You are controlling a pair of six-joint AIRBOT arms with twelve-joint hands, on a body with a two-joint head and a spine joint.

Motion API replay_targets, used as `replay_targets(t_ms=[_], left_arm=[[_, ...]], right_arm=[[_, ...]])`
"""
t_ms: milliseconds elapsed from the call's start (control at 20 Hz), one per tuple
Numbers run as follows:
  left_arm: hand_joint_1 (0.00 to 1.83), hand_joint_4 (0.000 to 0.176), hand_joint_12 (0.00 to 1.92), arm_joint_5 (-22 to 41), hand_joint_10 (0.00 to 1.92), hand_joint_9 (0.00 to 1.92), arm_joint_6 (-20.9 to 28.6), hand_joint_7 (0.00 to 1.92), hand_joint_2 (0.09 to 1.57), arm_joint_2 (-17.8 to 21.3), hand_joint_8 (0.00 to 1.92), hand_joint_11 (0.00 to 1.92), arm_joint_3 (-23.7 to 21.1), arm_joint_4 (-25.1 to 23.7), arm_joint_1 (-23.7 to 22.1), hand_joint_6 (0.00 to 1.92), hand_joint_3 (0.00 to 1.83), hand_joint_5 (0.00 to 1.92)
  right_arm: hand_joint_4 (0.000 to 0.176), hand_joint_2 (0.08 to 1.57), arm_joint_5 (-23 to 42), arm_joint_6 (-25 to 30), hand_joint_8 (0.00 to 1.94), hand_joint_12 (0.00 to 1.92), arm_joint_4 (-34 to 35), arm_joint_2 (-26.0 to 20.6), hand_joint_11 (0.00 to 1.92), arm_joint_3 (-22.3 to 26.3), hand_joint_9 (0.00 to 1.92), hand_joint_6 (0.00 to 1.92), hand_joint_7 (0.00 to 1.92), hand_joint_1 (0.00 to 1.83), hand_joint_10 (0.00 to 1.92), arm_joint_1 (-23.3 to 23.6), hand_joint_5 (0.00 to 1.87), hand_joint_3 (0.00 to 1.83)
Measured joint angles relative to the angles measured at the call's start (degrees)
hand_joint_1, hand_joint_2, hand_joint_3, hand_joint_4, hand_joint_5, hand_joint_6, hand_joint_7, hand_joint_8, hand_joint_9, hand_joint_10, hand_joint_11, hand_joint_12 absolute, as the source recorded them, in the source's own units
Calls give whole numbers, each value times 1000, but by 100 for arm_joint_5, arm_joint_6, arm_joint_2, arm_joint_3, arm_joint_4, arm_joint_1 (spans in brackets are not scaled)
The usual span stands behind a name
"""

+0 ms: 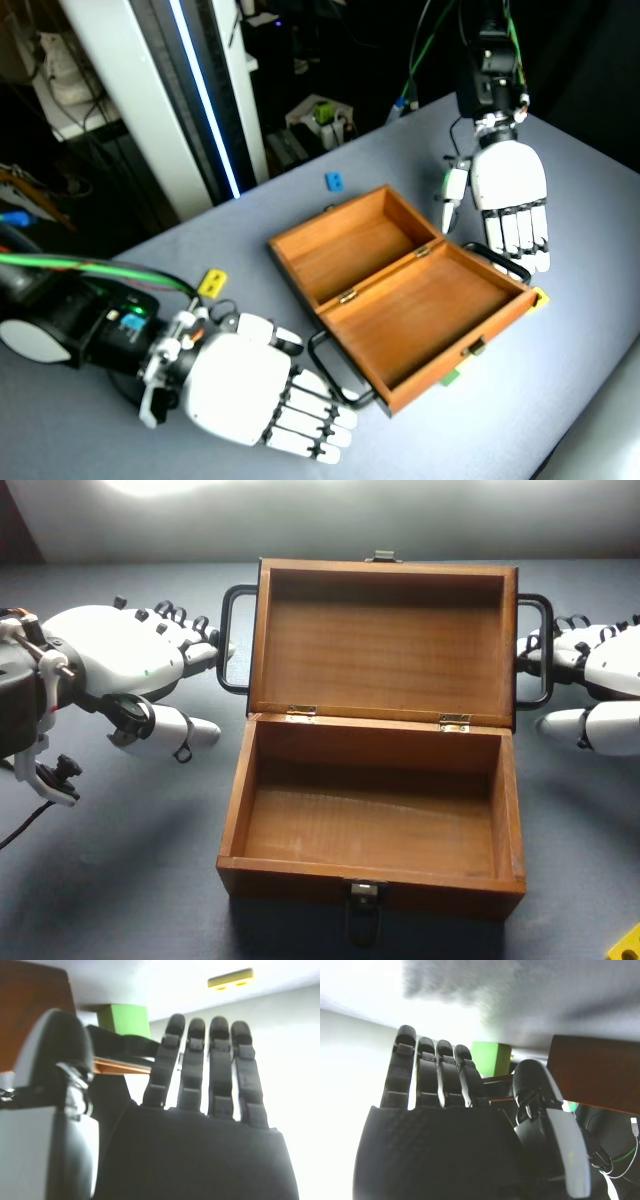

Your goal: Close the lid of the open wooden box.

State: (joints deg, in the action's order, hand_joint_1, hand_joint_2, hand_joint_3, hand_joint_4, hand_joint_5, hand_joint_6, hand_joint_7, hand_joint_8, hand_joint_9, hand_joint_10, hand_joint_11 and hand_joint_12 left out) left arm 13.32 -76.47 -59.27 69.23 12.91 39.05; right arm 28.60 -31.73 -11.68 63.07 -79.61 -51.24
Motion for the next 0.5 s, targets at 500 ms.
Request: replay_targets(t_ms=[500], left_arm=[[0, 0, 42, 695, 13, 83, 13, 19, 1293, 313, 5, 137, -415, -72, 107, 0, 0, 0]], right_arm=[[0, 1533, 289, 118, 0, 4, -107, -44, 107, 98, 0, 1, 26, 0, 0, 0, 57, 9]])
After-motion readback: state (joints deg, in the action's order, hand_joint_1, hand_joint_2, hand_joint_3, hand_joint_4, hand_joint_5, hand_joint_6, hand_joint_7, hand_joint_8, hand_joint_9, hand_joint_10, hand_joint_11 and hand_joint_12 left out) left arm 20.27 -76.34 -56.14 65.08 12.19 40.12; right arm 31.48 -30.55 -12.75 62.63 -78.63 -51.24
